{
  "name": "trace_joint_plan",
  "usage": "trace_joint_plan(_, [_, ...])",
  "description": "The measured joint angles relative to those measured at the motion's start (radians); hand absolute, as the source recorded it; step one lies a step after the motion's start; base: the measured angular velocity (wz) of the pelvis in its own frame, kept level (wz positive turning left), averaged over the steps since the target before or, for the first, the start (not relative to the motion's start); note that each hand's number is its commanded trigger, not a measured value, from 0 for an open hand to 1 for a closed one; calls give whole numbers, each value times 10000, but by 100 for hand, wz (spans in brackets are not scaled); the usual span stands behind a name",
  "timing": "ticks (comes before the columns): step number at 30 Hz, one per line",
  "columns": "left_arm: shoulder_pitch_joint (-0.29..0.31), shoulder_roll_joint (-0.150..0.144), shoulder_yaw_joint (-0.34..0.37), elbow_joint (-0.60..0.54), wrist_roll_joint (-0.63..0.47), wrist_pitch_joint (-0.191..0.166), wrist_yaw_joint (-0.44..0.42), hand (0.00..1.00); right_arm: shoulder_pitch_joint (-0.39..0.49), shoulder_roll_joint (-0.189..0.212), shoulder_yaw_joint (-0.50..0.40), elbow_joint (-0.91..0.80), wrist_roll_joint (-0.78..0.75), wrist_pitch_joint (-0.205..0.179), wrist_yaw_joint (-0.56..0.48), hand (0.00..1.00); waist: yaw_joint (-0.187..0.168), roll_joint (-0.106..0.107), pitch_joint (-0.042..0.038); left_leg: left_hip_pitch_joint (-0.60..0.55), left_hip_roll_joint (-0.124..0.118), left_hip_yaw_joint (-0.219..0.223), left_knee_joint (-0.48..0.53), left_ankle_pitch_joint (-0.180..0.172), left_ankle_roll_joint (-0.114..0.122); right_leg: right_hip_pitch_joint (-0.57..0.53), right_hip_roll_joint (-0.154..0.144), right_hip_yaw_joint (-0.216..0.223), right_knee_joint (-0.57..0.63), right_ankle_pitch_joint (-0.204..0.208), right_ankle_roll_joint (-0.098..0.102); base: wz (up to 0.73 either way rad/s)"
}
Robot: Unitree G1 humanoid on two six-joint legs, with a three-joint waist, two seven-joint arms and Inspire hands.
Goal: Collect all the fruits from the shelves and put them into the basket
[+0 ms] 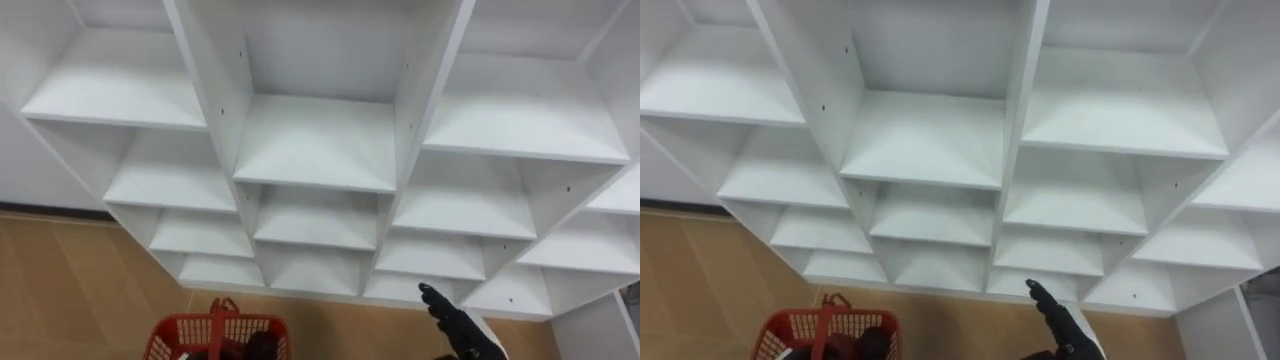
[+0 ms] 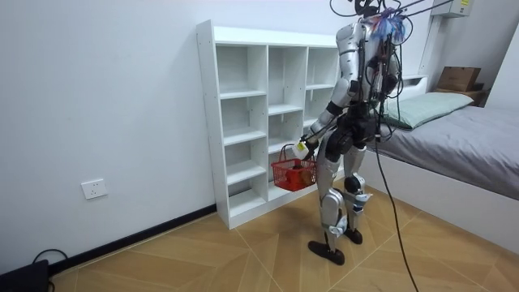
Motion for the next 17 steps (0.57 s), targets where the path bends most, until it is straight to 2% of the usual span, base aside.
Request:
trace_joint_plan(2, [-24, -4, 68, 373, -15, 6, 37, 100, -21, 7, -266, 594, 217, 121, -149, 0, 9, 55, 18, 167, -23, 7, -29, -53, 6, 144, -13, -16, -23, -45, 46, 5])
trace_joint_plan(7, [131, -60, 845, 587, 15, 213, -31, 100, 89, 156, -807, 1658, 1004, 532, -355, 0, 22, 87, 23, 400, -54, -37, -30, -178, 15, 519, -15, -22, -166, -91, 95, 1])
trace_joint_plan(9, [119, -227, 1224, 841, -9, 330, -30, 100, -73, 311, -985, 2703, 1693, 625, -343, 0, 30, 101, 29, 497, -98, -62, -31, -193, 34, 674, -19, -69, -189, -119, 141, 6])
trace_joint_plan(12, [111, -337, 1310, 966, 1, 516, -34, 100, -315, 440, -1095, 3878, 2345, 923, -250, 0, 17, 110, 54, 623, -135, -79, -34, -226, 61, 756, -41, -149, -221, -156, 190, 10])
trace_joint_plan(17, [65, -367, 1575, 1025, 15, 902, -28, 100, -537, 507, -1508, 4844, 3056, 1298, 33, 0, -17, 85, 41, 698, -167, -118, -43, -232, 71, 855, -51, -149, -297, -173, 213, 1])
